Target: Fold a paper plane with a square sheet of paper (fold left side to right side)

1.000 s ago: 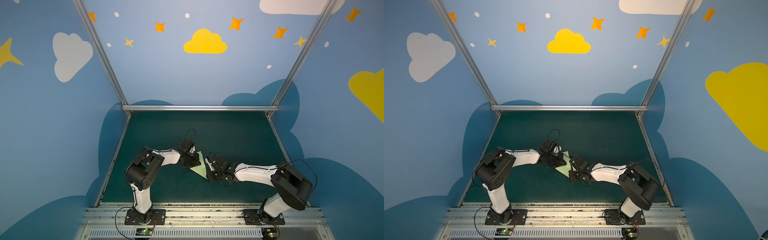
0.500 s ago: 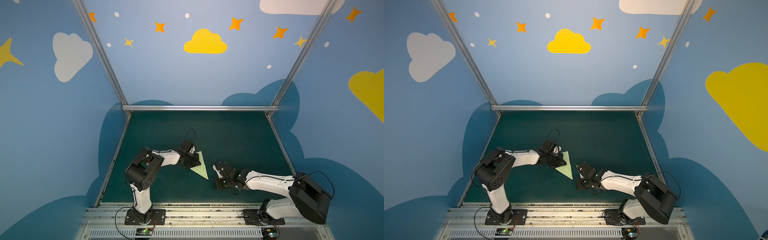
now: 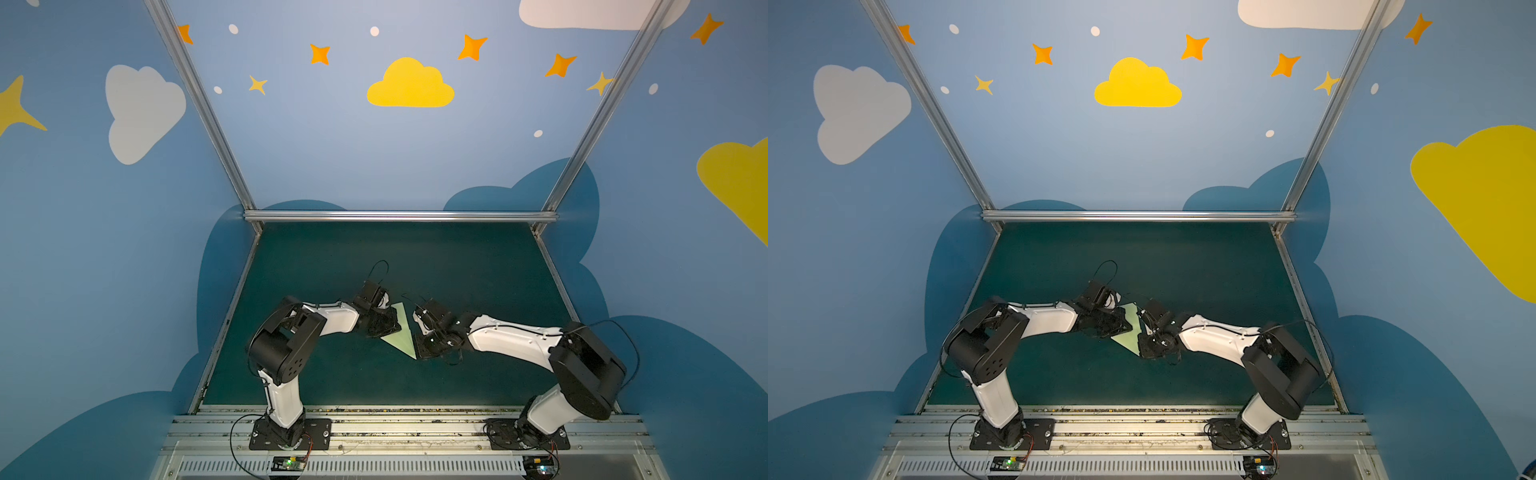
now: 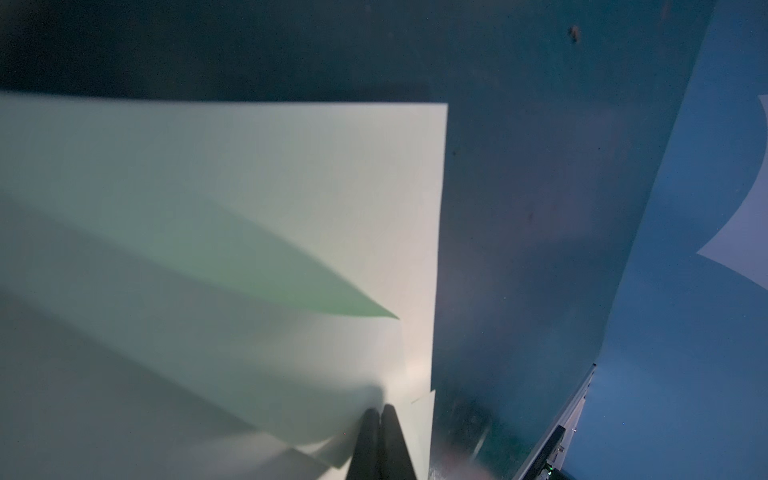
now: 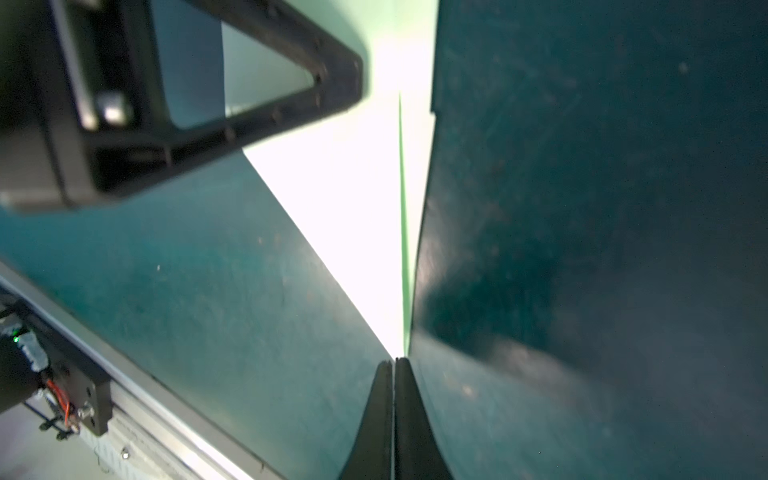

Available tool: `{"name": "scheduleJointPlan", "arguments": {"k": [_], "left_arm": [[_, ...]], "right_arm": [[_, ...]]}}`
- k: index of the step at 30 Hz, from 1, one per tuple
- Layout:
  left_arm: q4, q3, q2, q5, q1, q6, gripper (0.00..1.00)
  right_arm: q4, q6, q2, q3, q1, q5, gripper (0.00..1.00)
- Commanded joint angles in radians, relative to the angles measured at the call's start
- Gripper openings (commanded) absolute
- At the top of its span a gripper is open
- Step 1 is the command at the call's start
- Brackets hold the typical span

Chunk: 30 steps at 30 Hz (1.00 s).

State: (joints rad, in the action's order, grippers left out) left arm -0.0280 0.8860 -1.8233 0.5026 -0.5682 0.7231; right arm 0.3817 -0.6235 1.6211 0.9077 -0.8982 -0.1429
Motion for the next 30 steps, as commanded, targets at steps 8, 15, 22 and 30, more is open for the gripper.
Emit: {"name": "scheduleJointPlan", "arguments": {"k": [8, 15, 22, 30], "left_arm": [[0.086, -0.019, -0.012, -0.057, 0.001, -0.004, 0.04], [0.183, 0.05, 0.058, -0.014, -0.012, -0.092, 0.04], [0.218, 0.054, 0.093, 0.002, -0.076, -0.087, 0.04], [0.19, 0.057, 0.048, 0.002, -0.125, -0.069, 0.04]], "right_arm": [[0.007, 0.038, 0.113, 0.038, 0.018, -0.017, 0.0], [-0.02, 0.025, 0.103, -0.024, 0.016, -0.02, 0.0], [-0.023, 0.024, 0.108, -0.034, 0.011, -0.017, 0.0], [-0.017, 0.034, 0.123, -0.024, 0.007, -0.017, 0.0]]}}
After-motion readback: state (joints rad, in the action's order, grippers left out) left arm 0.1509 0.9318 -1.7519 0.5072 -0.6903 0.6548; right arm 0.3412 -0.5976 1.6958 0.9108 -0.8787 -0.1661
